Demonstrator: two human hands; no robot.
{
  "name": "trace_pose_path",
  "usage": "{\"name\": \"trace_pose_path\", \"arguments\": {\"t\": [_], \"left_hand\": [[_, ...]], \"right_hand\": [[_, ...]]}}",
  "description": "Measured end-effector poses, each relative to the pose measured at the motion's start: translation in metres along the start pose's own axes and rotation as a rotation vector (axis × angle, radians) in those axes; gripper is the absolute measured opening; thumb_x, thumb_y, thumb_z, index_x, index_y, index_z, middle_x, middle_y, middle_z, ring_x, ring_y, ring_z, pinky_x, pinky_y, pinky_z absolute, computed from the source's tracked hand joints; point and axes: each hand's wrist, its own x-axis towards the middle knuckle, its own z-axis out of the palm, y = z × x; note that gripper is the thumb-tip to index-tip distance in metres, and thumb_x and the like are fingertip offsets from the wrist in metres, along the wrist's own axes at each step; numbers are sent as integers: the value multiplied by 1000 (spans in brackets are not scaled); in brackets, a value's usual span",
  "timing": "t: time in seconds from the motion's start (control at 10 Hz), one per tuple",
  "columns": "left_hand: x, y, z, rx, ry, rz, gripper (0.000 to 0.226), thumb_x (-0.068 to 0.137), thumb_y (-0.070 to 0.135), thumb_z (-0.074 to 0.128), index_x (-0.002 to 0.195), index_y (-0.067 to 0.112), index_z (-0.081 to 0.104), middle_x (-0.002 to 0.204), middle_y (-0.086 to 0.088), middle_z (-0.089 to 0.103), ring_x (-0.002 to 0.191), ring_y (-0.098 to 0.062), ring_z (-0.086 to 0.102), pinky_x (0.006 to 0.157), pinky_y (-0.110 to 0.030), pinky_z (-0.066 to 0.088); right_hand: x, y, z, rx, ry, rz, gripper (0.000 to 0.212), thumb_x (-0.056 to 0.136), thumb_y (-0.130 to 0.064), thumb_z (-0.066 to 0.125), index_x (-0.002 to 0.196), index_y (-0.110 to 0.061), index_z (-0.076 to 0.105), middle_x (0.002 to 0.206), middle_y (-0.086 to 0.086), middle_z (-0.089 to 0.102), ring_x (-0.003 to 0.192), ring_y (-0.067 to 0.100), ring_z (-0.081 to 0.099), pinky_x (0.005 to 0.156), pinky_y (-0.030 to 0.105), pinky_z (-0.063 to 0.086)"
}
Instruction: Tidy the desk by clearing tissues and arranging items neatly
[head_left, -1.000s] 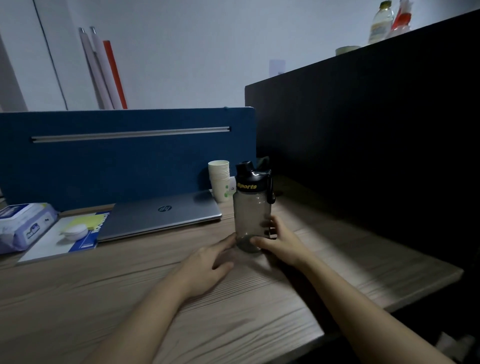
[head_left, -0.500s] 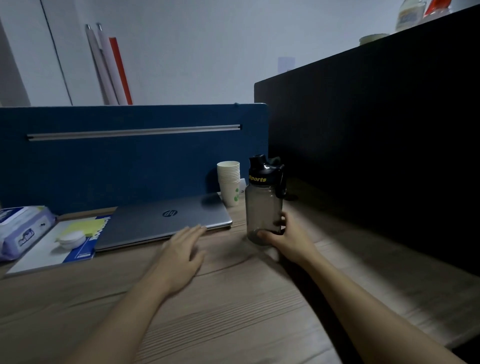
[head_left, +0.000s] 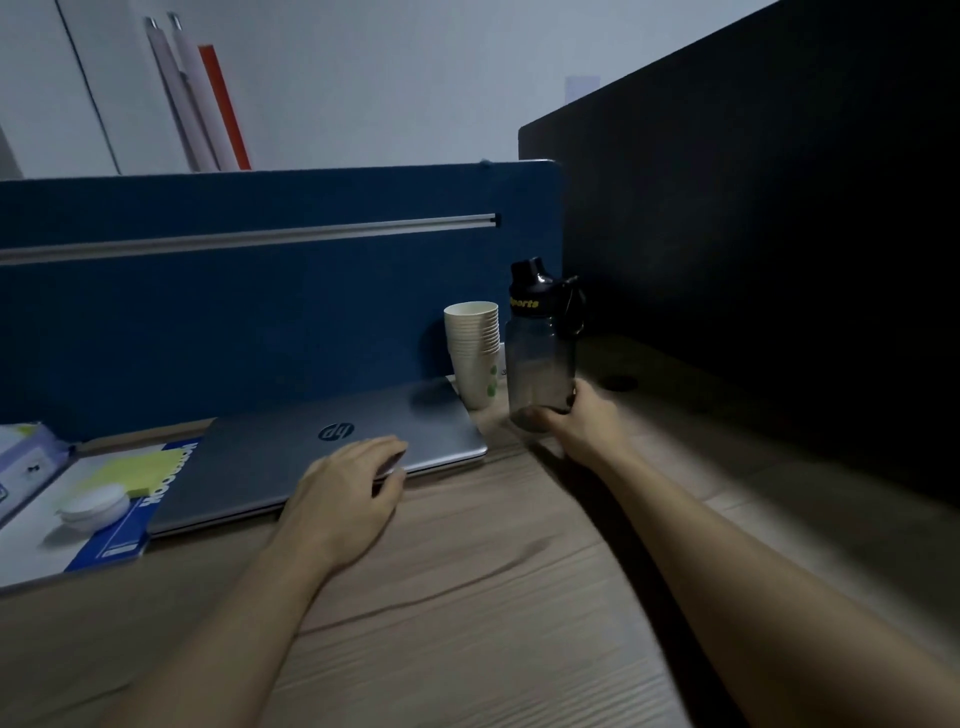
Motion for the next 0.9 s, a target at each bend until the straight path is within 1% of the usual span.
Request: {"name": "trace_pose_path", "arguments": {"t": [0.1,0.2,0.3,0.4,0.5,0.6,0.7,0.8,0.9], "left_hand": [[8,-1,3,26,22,2,42,95,44,49,134,33,57,141,14,55,130,-9,48,104,-33,36],[11,-2,4,34,31,6,43,94,49,47,133,34,57,139,17,55,129,-7,49,102,-31,36],[10,-3,4,31,33,8,45,93,52,46,134,35,56,140,18,54,130,-5,47,103,-30,34],[9,-3,4,26,46,11,47,92,55,47,134,36,56,140,19,53,131,-4,46,103,-28,33],[8,-1,4,23,40,17,50,91,58,46,135,36,54,140,20,53,131,-3,45,103,-28,32],[8,-2,4,31,31,12,51,91,59,45,135,36,54,141,20,52,132,-2,44,104,-28,32],[8,0,3,38,24,12,51,90,59,45,135,36,54,141,20,52,132,-3,43,105,-30,33],[6,3,1,37,5,6,52,90,59,45,136,37,52,142,21,51,133,-3,43,106,-31,31],[5,7,-3,40,6,-11,52,90,60,44,137,37,51,144,21,49,134,-3,41,107,-31,30]], "right_hand": [[21,1,9,-15,27,25,56,70,-57,79,112,-27,58,99,-7,65,91,16,61,80,36,52],[43,2,19,-35,30,61,58,72,-55,77,116,-23,57,105,-1,67,96,20,62,86,41,53],[60,0,28,-70,39,91,61,76,-54,74,123,-19,54,113,5,66,102,24,62,89,43,53],[75,1,36,-97,40,101,68,77,-57,72,127,-17,52,117,8,66,106,27,61,86,39,51],[84,4,39,-102,51,116,65,76,-58,72,123,-17,53,117,9,66,105,28,61,81,36,48],[89,4,43,-123,48,132,66,78,-56,71,125,-16,51,118,11,64,105,29,60,81,37,47],[85,3,41,-131,52,143,62,81,-53,70,124,-13,50,115,12,64,93,26,58,74,35,45],[76,2,36,-157,67,133,62,85,-48,68,127,-7,47,118,17,63,106,33,59,79,36,44],[55,-7,28,-149,62,89,60,88,-39,68,132,-6,46,123,17,61,112,33,58,89,38,48]]}}
